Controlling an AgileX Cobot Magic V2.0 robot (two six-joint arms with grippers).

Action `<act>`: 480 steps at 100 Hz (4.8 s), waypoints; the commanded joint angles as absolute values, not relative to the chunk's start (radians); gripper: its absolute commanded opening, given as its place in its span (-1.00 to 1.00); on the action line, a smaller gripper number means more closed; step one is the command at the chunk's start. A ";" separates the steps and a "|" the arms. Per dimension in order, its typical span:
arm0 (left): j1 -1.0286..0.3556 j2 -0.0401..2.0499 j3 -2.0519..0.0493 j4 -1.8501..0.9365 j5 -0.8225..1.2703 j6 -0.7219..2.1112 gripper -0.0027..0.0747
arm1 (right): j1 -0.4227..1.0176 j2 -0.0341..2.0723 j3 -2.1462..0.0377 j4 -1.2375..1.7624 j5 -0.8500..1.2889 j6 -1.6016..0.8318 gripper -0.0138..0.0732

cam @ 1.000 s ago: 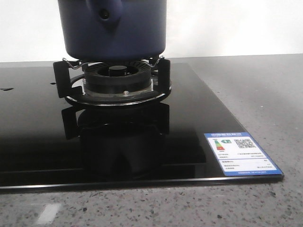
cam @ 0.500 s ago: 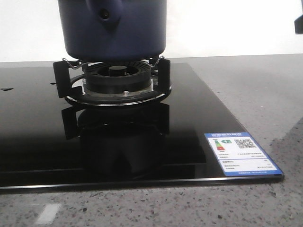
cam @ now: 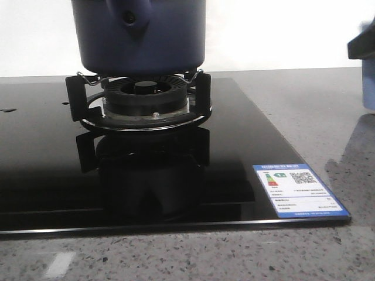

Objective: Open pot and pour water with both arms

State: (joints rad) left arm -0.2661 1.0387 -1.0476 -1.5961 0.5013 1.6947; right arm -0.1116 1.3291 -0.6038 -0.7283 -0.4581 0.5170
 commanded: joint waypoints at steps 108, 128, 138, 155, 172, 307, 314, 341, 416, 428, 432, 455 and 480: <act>-0.292 1.474 -1.275 -1.784 0.589 1.811 -0.40 | 0.023 0.679 -0.630 -0.938 -0.513 0.783 -0.83; -0.336 1.547 -1.316 -1.784 0.583 1.906 -0.40 | 0.023 0.661 -0.630 -0.942 -0.470 0.783 -0.83; -0.336 1.569 -1.325 -1.784 0.569 1.906 -0.40 | 0.023 0.661 -0.630 -0.942 -0.452 0.783 -0.83; -0.336 1.584 -1.328 -1.784 0.529 1.906 -0.40 | 0.023 0.661 -0.630 -0.942 -0.448 0.783 -0.83; -0.336 1.600 -1.328 -1.784 0.527 1.906 -0.40 | 0.023 0.661 -0.630 -0.942 -0.448 0.783 -0.83; -0.336 1.507 -1.326 -1.600 0.534 1.737 0.68 | 0.023 0.661 -0.630 -0.942 -0.449 0.789 -0.83; -0.330 1.463 -1.326 -1.600 0.532 1.735 0.55 | 0.023 0.661 -0.630 -0.942 -0.440 0.789 -0.83; -0.280 1.164 -1.187 -1.587 0.367 1.573 -0.30 | 0.023 0.570 -0.578 -1.049 -0.384 0.789 -0.83; -0.280 0.365 -0.403 -1.527 0.120 1.573 -0.98 | 0.023 0.182 -0.191 -1.049 -0.529 0.947 -0.83; -0.280 0.348 -0.396 -1.532 0.120 1.573 -0.98 | 0.023 0.182 -0.191 -1.049 -0.551 0.947 -0.83; -0.280 0.348 -0.396 -1.532 0.120 1.573 -0.98 | 0.023 0.182 -0.191 -1.049 -0.551 0.947 -0.83; -0.280 0.348 -0.396 -1.534 0.120 1.573 -0.98 | 0.023 0.182 -0.191 -1.049 -0.551 0.947 -0.83; -0.280 0.348 -0.396 -1.534 0.120 1.573 -0.98 | 0.023 0.182 -0.191 -1.049 -0.551 0.947 -0.83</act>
